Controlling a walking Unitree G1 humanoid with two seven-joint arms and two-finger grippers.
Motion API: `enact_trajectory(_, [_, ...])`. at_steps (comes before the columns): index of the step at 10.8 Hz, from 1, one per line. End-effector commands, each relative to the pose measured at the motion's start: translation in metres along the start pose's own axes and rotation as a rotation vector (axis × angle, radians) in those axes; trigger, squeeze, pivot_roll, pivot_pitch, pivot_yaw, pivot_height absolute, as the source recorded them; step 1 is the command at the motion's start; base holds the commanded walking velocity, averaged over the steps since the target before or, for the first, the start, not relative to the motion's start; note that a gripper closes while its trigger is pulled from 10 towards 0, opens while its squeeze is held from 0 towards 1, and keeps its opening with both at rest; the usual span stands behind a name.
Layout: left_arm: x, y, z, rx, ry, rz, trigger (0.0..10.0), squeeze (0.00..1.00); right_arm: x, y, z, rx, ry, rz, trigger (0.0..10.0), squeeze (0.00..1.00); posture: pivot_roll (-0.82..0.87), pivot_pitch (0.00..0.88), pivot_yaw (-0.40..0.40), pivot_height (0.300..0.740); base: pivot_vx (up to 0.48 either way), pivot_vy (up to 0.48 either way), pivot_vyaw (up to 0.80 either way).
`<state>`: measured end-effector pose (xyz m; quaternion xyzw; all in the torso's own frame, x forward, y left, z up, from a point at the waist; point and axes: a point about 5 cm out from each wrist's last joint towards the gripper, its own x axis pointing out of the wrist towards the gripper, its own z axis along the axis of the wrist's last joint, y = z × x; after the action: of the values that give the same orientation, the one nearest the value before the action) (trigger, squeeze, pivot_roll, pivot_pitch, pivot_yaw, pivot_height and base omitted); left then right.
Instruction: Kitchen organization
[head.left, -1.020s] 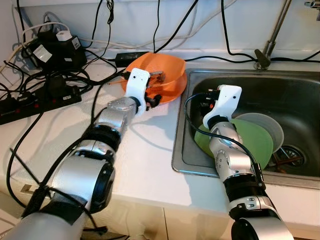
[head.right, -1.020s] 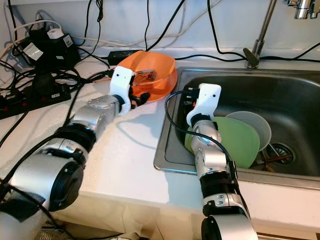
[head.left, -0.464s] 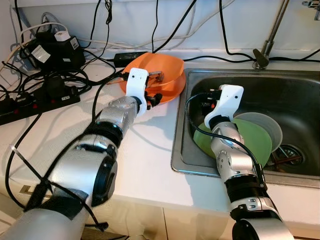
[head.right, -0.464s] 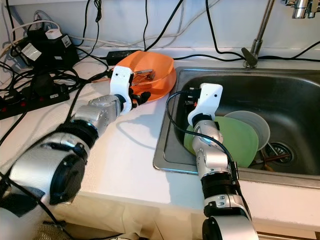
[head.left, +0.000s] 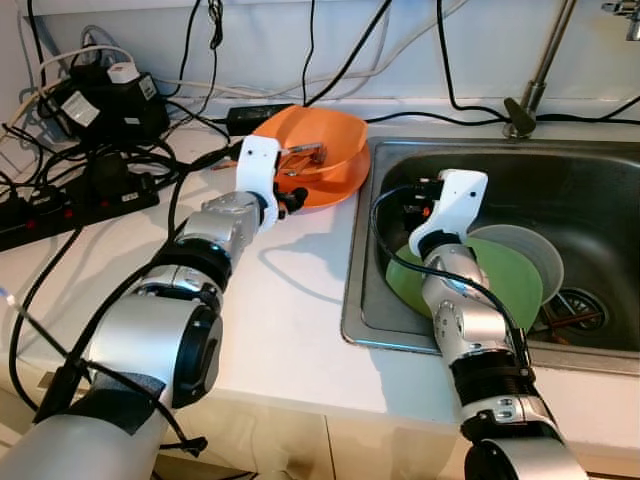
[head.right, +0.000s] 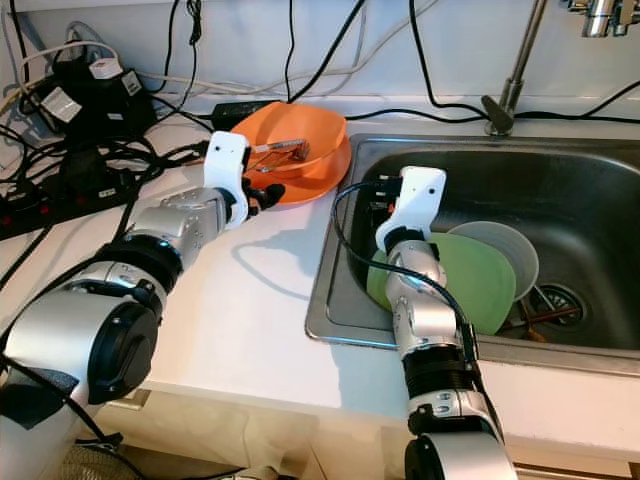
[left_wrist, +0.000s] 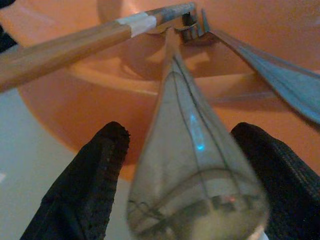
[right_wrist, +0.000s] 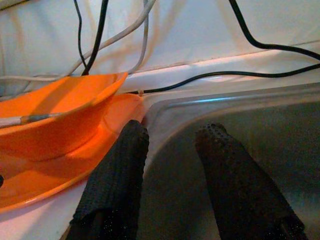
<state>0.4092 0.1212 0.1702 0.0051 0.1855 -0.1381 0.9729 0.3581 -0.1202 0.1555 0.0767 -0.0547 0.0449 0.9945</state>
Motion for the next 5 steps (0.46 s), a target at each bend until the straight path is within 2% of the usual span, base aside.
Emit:
enact_trajectory(1, [-0.002,0.009,-0.030,-0.035,0.100,0.009,10.0,0.00,-0.001,0.005,-0.001,0.005,0.010,0.026,10.0,0.00,0.05,0.000,0.110,0.740,0.000,0.000,0.00])
enact_trajectory(3, [-0.003,0.010,-0.040,-0.056,0.123,-0.020,10.0,0.00,0.000,0.007,-0.002,0.007,0.015,0.038,10.0,0.00,0.06,0.000,0.102,0.740,0.000,0.000,0.00])
enact_trajectory(5, [-0.002,0.004,-0.044,-0.052,0.133,-0.053,10.0,0.00,0.000,0.009,-0.002,0.006,0.017,0.046,10.0,0.00,0.06,0.000,0.103,0.740,0.000,0.000,0.00])
